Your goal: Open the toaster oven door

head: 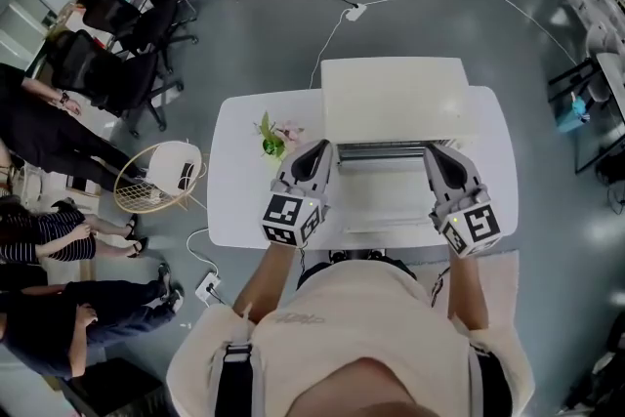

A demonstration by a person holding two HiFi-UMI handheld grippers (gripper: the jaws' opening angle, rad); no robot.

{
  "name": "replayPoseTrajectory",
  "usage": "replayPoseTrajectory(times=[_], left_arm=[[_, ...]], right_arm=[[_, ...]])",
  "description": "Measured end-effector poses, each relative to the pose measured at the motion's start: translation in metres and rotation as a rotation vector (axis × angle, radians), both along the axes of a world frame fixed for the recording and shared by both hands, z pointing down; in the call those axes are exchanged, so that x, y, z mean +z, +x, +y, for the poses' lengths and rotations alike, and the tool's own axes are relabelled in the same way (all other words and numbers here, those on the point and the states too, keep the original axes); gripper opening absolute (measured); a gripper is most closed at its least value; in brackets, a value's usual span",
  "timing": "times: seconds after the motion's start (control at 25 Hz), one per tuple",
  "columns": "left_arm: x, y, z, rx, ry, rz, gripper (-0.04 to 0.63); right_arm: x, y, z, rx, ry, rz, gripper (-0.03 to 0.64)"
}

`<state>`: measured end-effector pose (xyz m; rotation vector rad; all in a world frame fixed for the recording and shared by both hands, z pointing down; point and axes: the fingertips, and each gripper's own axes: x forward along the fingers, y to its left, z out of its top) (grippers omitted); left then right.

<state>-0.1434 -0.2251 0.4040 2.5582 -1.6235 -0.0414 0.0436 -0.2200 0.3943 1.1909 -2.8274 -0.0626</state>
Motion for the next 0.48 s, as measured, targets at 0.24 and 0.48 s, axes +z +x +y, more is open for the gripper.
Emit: replayPoseTrajectory(times=[0.24, 0.48], left_arm=[[0.0058, -0.0015, 0.0043, -0.007, -0.016, -0.001, 0.021], [0.0066, -0.0039, 0.003, -0.015, -0.021, 0.006, 0.021]], right_arm=[[0.0047, -0.0019, 0.0028, -0.007, -0.008, 0.01, 0.006], [0.0042, -0.0022, 0.0004, -0.011, -0.006, 0.009, 0.006]])
